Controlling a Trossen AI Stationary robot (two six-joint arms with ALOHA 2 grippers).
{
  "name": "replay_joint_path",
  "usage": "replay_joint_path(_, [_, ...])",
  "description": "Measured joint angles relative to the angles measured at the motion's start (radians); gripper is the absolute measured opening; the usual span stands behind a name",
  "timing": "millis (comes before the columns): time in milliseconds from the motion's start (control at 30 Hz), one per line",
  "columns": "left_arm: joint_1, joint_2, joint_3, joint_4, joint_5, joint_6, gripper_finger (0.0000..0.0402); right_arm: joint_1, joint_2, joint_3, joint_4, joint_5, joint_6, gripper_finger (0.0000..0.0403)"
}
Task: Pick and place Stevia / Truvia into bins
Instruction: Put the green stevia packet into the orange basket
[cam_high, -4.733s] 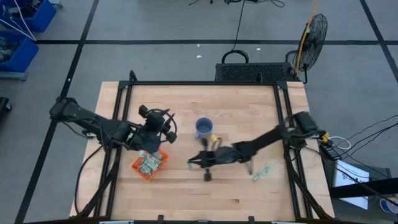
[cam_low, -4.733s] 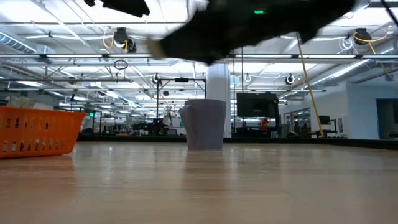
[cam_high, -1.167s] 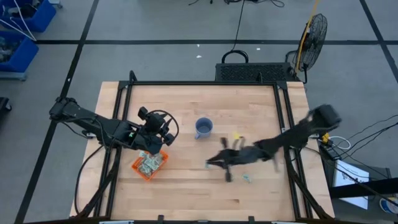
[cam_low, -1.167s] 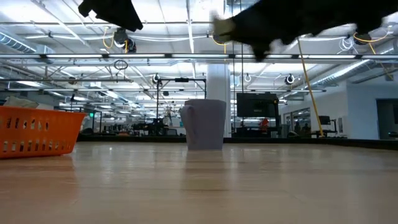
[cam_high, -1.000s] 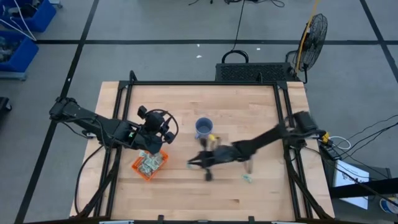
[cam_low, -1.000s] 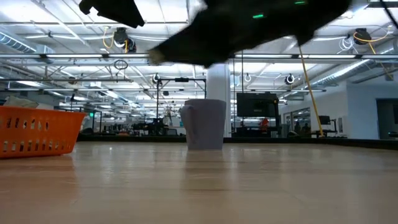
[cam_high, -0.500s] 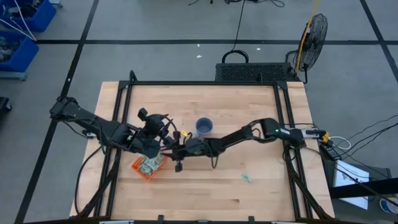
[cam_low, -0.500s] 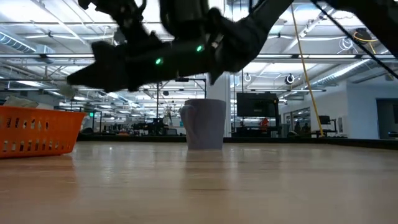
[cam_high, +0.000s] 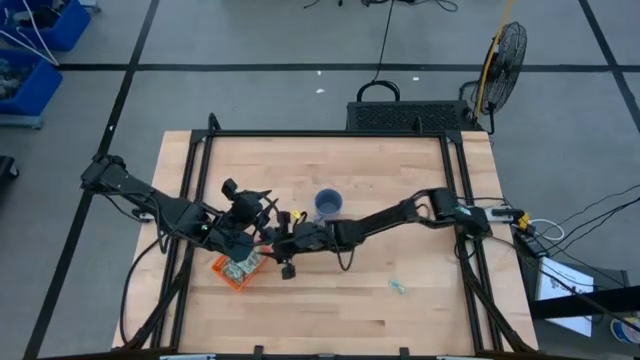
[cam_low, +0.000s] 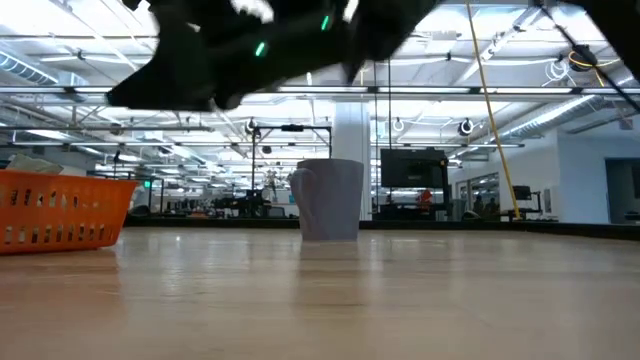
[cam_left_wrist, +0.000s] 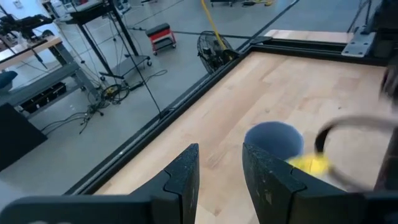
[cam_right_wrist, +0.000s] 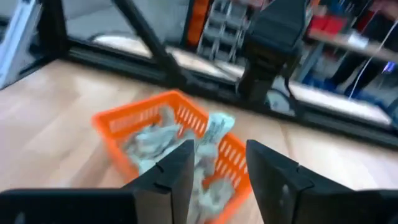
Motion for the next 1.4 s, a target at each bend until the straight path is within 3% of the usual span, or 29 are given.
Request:
replay_joint_path(333, [-0.067, 0.0, 0.0, -0.006, 0.0, -0.012, 0.0129, 0.114, -0.278, -0.008, -0.811, 0.004, 0.191, 0.0129])
replay_joint_path(567, [-0.076, 0.0, 0.0, -0.008, -0.001, -0.011, 0.0129, 0.268, -0.465, -0.182, -1.137, 0.007, 0.583, 0.0129])
replay_joint_path(767, [-0.075, 0.0, 0.0, -0.006, -0.002, -0.011, 0.0129, 0.41, -0.601, -0.439, -1.16, 0.075, 1.03, 0.0129])
replay_joint_path(900, [-0.069, 0.0, 0.0, -0.003, -0.018, -0.008, 0.0129, 0.462, -0.653, -0.573, -1.153, 0.046, 1.217, 0.013])
replay_joint_path(1067, [-0.039, 0.0, 0.0, 0.003, -0.019, 0.008, 0.0129, 0.487, -0.667, -0.651, -1.151, -0.05, 1.323, 0.013])
replay_joint_path(1400, [0.029, 0.0, 0.0, 0.004, 0.001, 0.031, 0.0129, 0.488, -0.666, -0.77, -0.936, -0.049, 1.334, 0.013])
